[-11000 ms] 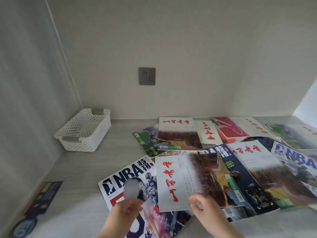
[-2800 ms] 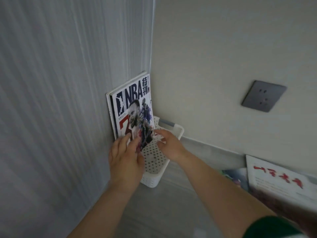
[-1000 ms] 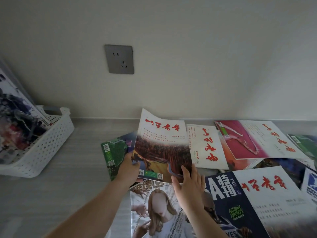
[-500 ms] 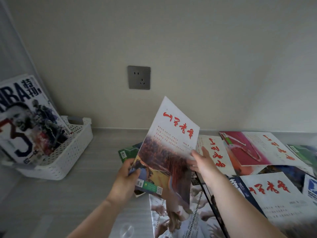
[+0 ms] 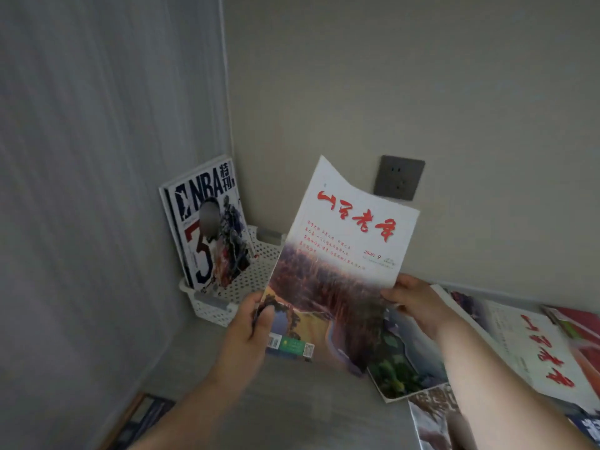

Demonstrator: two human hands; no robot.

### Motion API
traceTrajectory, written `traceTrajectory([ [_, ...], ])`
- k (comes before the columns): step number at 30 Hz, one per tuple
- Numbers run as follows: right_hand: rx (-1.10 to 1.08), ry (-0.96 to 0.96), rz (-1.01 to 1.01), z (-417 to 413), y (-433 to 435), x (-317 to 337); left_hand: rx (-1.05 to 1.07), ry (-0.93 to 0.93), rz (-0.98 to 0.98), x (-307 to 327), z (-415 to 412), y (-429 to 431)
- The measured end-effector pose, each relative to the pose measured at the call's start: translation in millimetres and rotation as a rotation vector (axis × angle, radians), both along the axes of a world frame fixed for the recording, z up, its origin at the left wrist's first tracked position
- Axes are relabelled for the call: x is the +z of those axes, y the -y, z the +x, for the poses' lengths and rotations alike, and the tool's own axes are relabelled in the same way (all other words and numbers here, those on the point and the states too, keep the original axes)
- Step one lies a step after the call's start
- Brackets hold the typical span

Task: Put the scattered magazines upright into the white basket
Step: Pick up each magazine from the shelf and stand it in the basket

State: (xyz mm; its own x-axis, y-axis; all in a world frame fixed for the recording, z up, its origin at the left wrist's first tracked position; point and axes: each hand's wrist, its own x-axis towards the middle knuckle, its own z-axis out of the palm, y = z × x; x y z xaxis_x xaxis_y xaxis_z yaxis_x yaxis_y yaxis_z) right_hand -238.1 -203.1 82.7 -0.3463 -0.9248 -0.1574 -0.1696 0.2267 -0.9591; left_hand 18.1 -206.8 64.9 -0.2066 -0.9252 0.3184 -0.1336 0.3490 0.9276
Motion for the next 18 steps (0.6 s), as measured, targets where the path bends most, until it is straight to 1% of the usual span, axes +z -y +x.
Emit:
traceTrajectory([
  [2, -0.032, -0.053, -0.038, 21.7, 23.0, 8.7, 0.088, -0.014, -0.038, 2.2, 14.1, 12.4],
  [4, -0.077, -0.101, -0.083, 41.9, 47.1, 20.4, 0.124, -0.032, -0.067, 5.3, 26.3, 27.9],
  [6, -0.122, -0.08, -0.163, 58.6, 69.7, 33.2, 0.127, 0.005, -0.089, 6.1, 37.1, 46.1],
  [9, -0.171, -0.076, -0.286, 77.2, 100.2, 53.5, 0.219, 0.066, -0.128, 6.8, 48.7, 73.7],
  [12, -0.148, -0.16, -0.338, 90.4, 131.0, 67.3, 0.33, 0.076, -0.088, 3.9, 58.1, 97.0],
  [15, -0.104, -0.247, -0.37, 100.6, 158.2, 69.8, 0.42, 0.046, -0.024, -5.1, 67.9, 115.7],
  [18, -0.073, -0.246, -0.44, 111.4, 182.2, 68.9, 0.475, 0.063, 0.041, -16.8, 73.7, 129.6],
])
